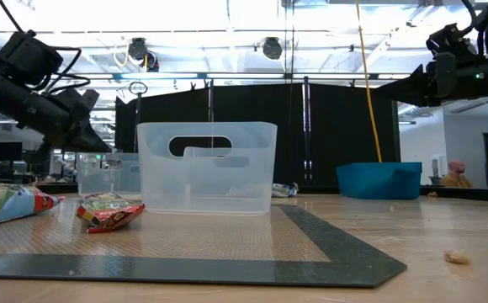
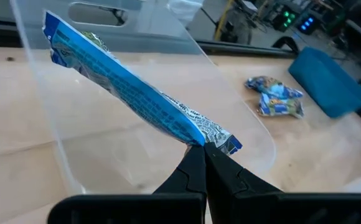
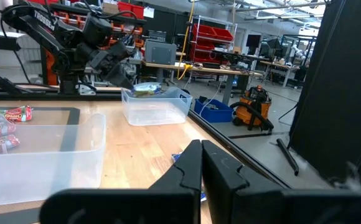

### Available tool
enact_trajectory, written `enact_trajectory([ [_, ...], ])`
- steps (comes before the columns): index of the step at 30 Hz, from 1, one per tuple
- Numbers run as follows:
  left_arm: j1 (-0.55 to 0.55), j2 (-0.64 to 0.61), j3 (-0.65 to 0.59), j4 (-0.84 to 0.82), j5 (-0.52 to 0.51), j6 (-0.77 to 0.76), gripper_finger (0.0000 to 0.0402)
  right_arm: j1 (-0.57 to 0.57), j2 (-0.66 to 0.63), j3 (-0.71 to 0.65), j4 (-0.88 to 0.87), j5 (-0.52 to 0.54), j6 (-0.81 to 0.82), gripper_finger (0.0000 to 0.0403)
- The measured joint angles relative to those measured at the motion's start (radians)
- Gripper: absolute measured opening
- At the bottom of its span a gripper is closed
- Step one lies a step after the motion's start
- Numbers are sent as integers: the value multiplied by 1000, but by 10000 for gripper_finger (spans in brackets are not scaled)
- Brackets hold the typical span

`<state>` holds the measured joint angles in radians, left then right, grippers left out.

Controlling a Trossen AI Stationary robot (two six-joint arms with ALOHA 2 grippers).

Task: Pick and place Granola Bars by type
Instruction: Put the blue granola bar into the top blue bin

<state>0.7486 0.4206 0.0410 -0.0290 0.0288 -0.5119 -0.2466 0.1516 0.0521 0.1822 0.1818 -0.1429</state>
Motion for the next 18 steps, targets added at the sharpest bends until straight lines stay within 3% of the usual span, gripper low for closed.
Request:
enact_trajectory([
  [7,26,0,1,-9,60,32,0,0,0,0,0,0,0,4],
  [18,31,-1,2,-22,63,32,2,0,0,0,0,0,0,4],
])
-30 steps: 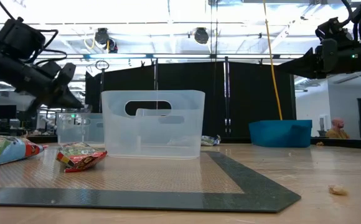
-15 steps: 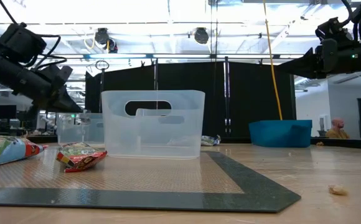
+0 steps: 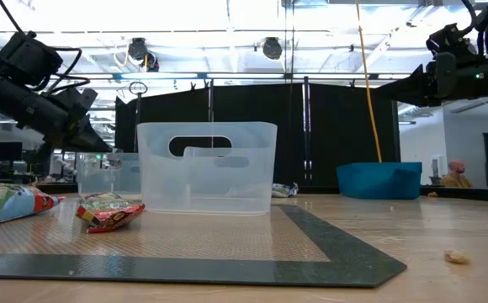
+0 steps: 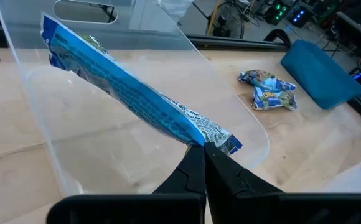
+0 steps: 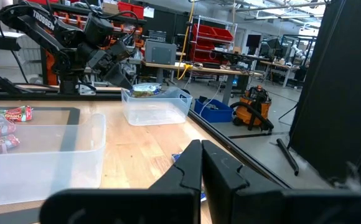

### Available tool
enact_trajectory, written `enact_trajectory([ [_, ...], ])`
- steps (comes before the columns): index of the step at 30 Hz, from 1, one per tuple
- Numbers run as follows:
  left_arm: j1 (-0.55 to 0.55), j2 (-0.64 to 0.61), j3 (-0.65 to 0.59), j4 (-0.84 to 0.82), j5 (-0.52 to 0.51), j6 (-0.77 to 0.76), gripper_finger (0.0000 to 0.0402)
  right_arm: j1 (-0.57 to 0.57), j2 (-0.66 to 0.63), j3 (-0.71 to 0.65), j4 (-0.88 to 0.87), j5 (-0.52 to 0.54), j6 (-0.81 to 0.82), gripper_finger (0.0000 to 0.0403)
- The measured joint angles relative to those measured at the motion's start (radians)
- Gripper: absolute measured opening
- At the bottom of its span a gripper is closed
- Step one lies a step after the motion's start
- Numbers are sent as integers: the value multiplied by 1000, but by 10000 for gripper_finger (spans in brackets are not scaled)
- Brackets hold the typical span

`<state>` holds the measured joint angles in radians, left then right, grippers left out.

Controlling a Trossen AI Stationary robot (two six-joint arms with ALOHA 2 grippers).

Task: Pick and place Granola Bars by type
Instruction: Put the blue granola bar into the top blue bin

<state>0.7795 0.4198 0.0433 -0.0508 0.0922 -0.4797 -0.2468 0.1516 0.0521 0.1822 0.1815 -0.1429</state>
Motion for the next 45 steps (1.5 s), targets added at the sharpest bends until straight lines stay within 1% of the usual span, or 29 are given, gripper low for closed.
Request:
enact_trajectory([
  [3,0,0,0,1,-1,0,10,0,0,0,0,0,0,4],
  [17,0,1,-2,30,-15,-1,86,0,0,0,0,0,0,4],
  [26,0,2,-5,113,38,100,90,0,0,0,0,0,0,4],
  [32,-1,2,-5,180,39,218,90,0,0,0,0,0,-2,4],
  [33,-1,2,-5,194,39,233,90,0,0,0,4,0,-39,4],
  [36,-1,2,-5,242,39,291,90,-1,0,0,68,-1,-311,4],
  [38,-1,2,-5,270,39,323,90,-1,0,0,114,2,-432,4],
  [41,-1,2,-5,287,39,339,90,-1,0,0,164,1,-526,4],
  [45,-1,2,-5,288,40,347,90,-1,0,0,190,1,-550,4],
])
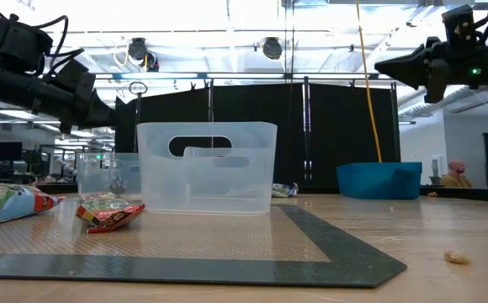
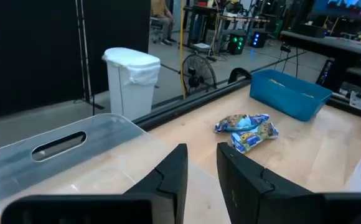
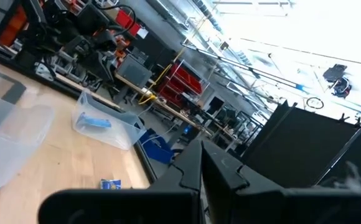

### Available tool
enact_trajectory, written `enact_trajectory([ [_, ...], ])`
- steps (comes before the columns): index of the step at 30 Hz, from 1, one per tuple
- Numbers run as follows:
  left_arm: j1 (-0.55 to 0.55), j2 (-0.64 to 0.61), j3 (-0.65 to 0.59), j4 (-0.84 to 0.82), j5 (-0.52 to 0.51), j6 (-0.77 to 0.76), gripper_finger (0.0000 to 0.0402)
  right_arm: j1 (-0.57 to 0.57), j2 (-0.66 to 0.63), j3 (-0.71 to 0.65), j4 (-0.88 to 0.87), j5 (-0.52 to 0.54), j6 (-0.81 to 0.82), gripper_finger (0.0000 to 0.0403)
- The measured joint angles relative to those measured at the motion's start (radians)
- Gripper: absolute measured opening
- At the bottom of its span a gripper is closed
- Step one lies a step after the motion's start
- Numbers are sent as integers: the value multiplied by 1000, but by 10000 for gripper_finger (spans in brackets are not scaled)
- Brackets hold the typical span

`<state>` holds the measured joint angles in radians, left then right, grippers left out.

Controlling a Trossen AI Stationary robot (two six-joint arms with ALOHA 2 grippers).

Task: Pick and place Granola Bars by type
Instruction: Put the blue granola bar into the top blue bin

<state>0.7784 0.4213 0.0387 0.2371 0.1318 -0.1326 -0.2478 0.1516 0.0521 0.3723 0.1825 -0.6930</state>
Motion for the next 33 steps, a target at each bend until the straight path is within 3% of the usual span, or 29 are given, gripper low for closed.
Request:
enact_trajectory([
  [6,0,0,0,0,1,18,90,1,0,0,13,-14,45,4],
  [12,0,0,1,0,1,26,90,2,0,0,26,-104,373,4],
  [20,-1,0,1,-3,1,26,90,2,0,0,140,-105,658,4],
  [27,0,-1,2,-9,1,25,90,2,0,-1,325,-104,646,4],
  [31,0,-1,2,-9,1,25,90,1,41,21,343,2,631,4],
  [33,0,-1,2,-9,1,25,90,1,118,82,267,31,615,4],
])
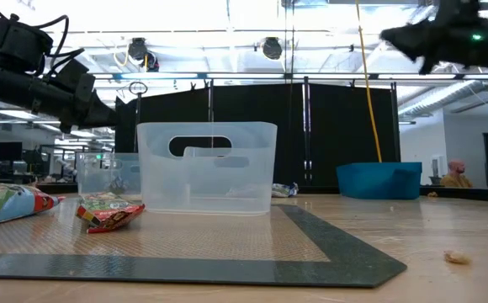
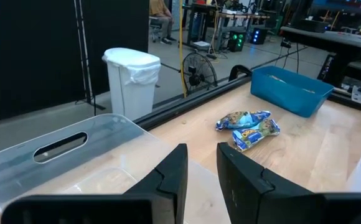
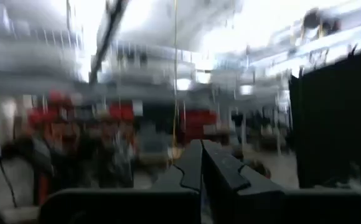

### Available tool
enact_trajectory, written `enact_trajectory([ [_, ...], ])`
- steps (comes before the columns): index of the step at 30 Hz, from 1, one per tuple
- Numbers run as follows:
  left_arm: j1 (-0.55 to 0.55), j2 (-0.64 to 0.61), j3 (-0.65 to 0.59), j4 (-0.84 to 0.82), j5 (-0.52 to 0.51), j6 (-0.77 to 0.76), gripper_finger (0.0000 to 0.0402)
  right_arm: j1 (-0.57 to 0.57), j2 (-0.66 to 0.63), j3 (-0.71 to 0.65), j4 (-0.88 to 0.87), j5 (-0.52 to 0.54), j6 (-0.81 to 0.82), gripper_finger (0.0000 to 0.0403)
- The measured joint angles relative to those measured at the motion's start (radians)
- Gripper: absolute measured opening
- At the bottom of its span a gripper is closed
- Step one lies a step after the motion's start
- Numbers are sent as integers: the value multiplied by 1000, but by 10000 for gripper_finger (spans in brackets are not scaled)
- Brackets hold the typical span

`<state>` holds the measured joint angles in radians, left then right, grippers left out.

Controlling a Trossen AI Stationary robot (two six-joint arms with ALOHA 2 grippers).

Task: Pick and place Granola Bars by type
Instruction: Put the blue granola bar into the top blue bin

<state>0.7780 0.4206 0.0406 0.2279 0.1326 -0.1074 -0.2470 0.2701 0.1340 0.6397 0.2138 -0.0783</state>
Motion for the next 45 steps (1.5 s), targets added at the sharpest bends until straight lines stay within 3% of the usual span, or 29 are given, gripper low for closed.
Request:
enact_trajectory([
  [3,0,0,0,0,0,0,90,0,192,185,-138,15,-27,4],
  [7,0,0,0,0,0,5,90,-27,543,459,-445,151,-92,4],
  [9,0,0,0,0,0,5,90,-67,716,579,-569,171,-121,4],
  [12,0,0,0,-7,-1,1,90,-139,936,691,-686,116,-129,4],
  [17,0,0,0,-18,-1,1,90,-217,1189,722,-644,-33,-143,4],
  [24,0,0,0,-18,-1,1,90,-248,1325,724,-575,-35,-114,17],
  [30,0,0,0,-18,-1,2,90,-250,1372,725,-534,-140,-81,102],
  [36,0,0,0,-18,-2,5,90,-249,1442,725,-485,-139,-65,174],
  [45,0,0,0,-19,-2,8,90,-252,1520,725,-404,-138,-70,169],
])
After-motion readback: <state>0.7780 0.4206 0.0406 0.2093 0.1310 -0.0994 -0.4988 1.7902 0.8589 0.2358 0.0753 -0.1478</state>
